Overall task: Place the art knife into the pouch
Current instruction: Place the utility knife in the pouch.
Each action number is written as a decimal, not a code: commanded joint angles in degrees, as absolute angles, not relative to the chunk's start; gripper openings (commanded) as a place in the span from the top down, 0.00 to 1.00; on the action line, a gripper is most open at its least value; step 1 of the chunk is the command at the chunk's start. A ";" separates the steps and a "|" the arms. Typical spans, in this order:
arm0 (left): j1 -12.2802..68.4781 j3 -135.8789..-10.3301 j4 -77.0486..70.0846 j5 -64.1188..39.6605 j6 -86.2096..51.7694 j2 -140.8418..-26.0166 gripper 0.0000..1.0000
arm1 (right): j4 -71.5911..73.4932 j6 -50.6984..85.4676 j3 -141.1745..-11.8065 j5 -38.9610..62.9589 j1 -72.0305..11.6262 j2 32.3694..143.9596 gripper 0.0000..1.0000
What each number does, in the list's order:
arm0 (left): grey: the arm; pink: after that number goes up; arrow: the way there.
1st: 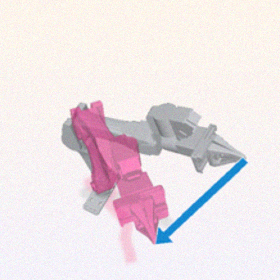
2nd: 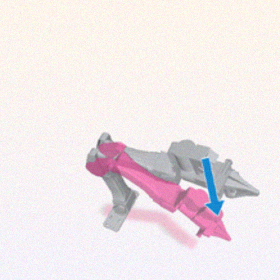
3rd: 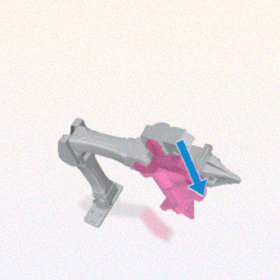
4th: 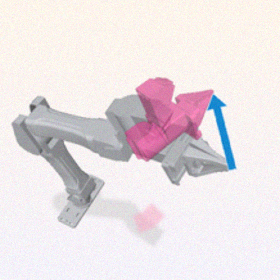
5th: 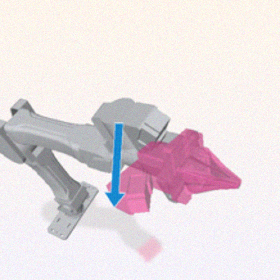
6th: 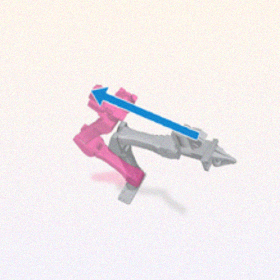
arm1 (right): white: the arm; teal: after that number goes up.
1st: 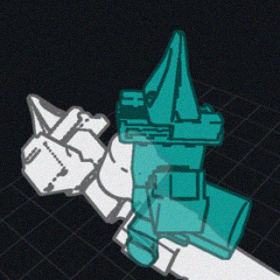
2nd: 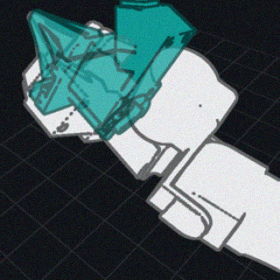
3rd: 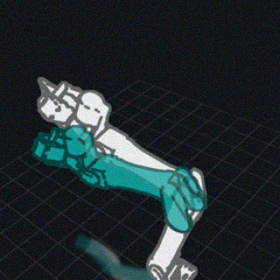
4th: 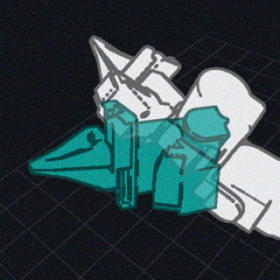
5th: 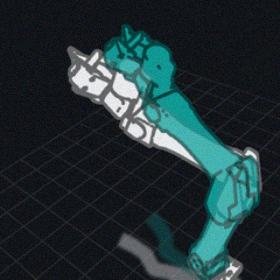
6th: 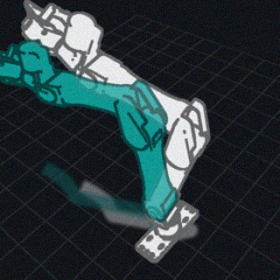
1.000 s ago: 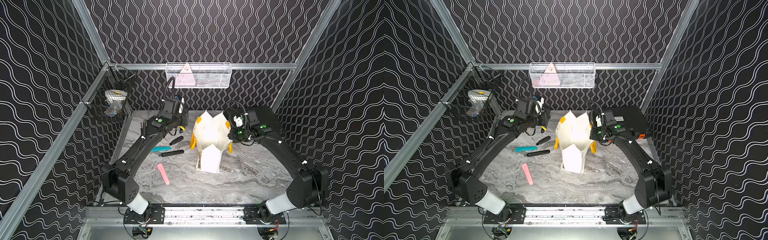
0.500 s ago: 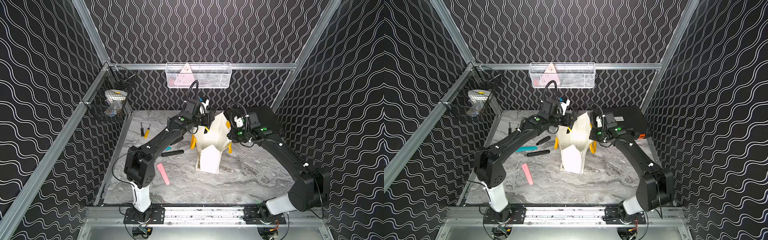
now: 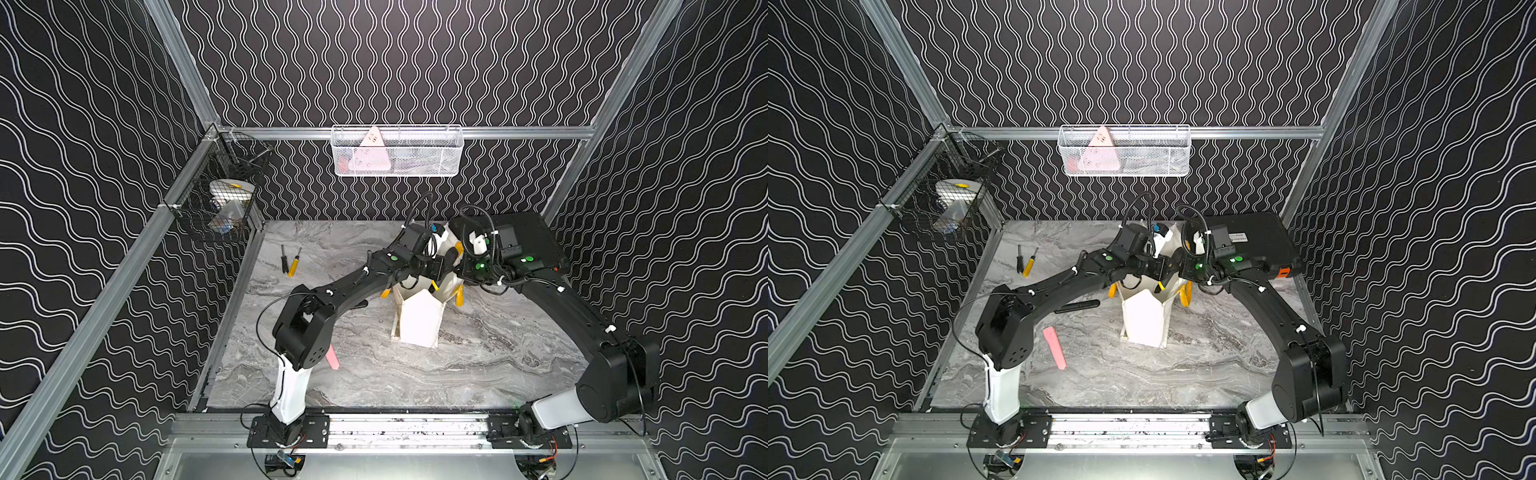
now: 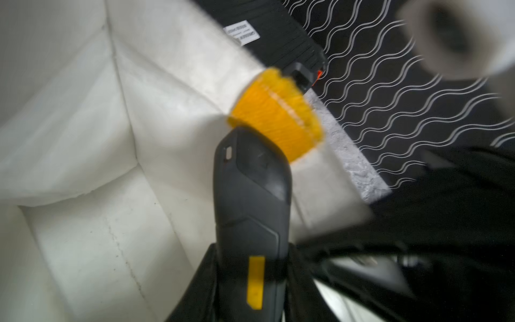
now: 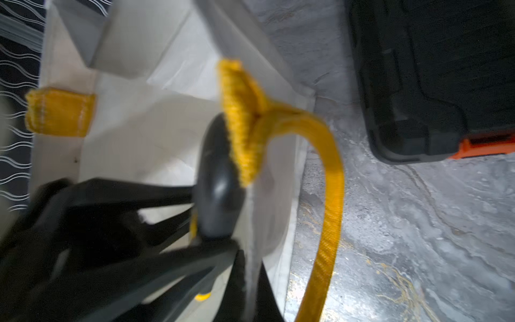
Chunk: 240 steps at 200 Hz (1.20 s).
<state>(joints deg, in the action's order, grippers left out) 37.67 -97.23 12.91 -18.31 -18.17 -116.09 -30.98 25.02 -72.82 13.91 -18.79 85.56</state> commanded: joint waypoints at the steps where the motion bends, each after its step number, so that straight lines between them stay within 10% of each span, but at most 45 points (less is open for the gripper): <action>1: 38.66 -99.24 19.43 -16.08 -14.94 -118.62 0.93 | -28.92 25.18 -73.18 15.73 -18.95 85.43 1.00; 144: 38.69 -101.61 40.22 -3.26 -7.25 -129.28 0.92 | -32.50 23.24 -76.46 10.50 -18.83 84.63 1.00; 240: 31.18 -96.70 46.24 4.37 -2.03 -125.94 0.63 | -37.95 21.27 -79.63 6.78 -14.71 85.62 1.00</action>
<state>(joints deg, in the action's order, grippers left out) 32.82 -98.08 39.29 -1.39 -4.29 -126.98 -39.48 22.46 -78.59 9.76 -15.84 85.82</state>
